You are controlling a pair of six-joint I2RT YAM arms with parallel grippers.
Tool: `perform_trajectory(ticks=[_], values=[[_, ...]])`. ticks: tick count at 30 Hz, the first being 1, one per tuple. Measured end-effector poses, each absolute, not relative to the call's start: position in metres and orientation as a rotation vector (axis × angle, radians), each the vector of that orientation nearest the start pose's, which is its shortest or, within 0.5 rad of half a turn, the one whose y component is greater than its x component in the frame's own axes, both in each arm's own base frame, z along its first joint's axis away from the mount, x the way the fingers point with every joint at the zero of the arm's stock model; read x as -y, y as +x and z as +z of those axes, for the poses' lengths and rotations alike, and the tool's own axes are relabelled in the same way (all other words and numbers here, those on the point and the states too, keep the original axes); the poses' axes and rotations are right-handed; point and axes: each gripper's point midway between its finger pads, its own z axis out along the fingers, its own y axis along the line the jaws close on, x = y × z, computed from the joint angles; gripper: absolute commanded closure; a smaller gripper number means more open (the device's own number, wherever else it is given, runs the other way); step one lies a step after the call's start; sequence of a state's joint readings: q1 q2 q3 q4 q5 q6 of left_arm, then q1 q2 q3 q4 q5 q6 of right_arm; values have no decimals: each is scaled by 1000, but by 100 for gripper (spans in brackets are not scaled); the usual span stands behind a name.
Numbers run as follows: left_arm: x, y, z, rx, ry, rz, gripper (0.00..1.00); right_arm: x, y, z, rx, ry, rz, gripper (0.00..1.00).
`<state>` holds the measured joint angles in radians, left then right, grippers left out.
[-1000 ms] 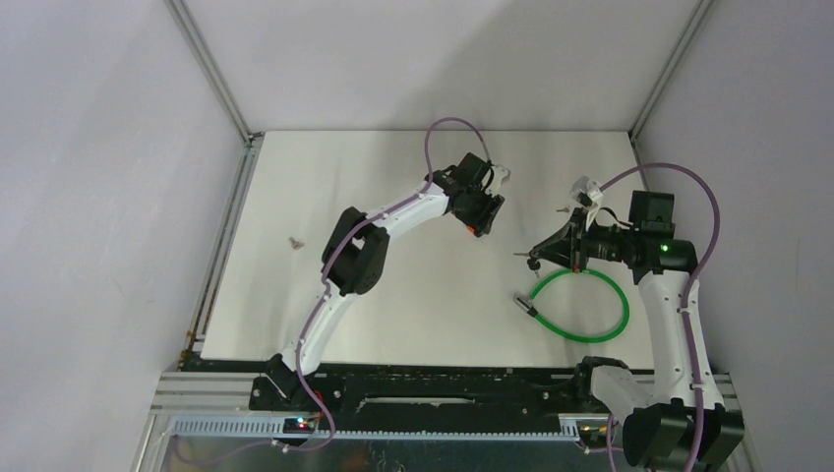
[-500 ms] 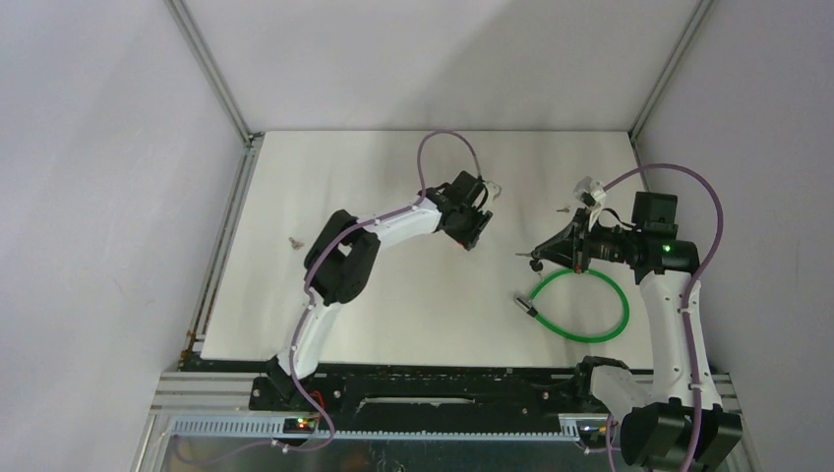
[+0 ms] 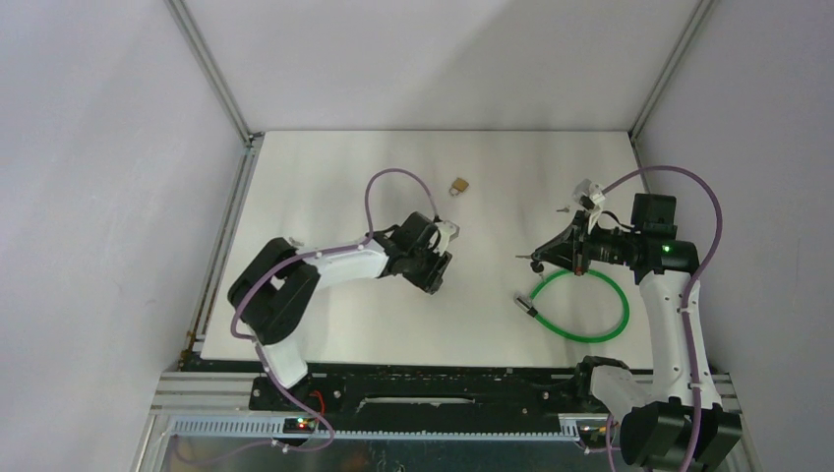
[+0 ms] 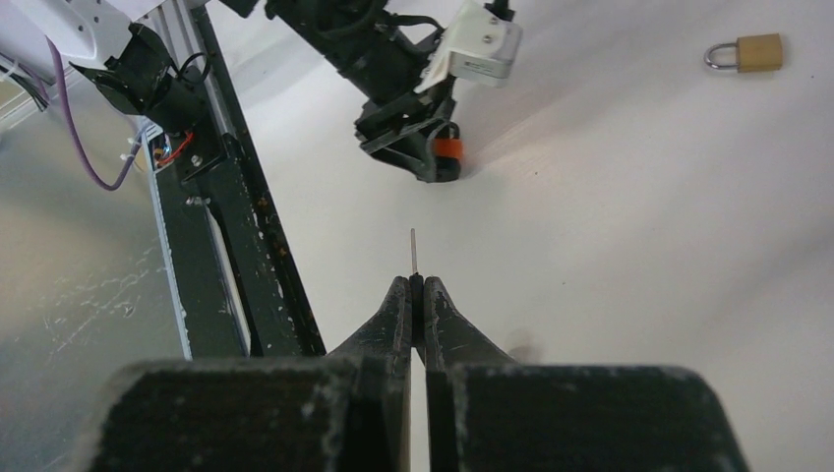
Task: Unlock with the key
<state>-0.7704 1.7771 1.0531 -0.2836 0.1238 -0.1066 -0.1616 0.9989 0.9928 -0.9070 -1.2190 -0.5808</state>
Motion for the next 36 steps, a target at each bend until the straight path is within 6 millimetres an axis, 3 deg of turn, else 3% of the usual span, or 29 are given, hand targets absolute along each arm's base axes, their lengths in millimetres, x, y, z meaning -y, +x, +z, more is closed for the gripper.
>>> perform_trajectory(ticks=[4, 8, 10, 14, 18, 25, 32, 36], values=[[290, 250, 26, -2477, 910, -532, 28, -123, 214, 246, -1797, -847, 1004, 100], [293, 248, 37, -2432, 953, -563, 10, -121, 216, 242, -1814, -837, 1001, 100], [293, 246, 45, -2393, 1009, -575, 6, -121, 216, 240, -1820, -834, 1002, 100], [286, 237, 56, -2304, 1210, -566, 5, -120, 217, 239, -1821, -833, 1002, 100], [270, 232, 64, -2124, 1557, -488, 6, -120, 217, 239, -1819, -837, 1000, 100], [253, 236, 68, -1812, 2045, -365, 10, -120, 218, 237, -1821, -841, 1002, 100], [274, 267, 59, -1649, 2269, -329, 12, -120, 219, 236, -1821, -847, 1000, 100], [274, 268, 50, -1605, 2314, -326, 12, -120, 219, 236, -1820, -848, 998, 100]])
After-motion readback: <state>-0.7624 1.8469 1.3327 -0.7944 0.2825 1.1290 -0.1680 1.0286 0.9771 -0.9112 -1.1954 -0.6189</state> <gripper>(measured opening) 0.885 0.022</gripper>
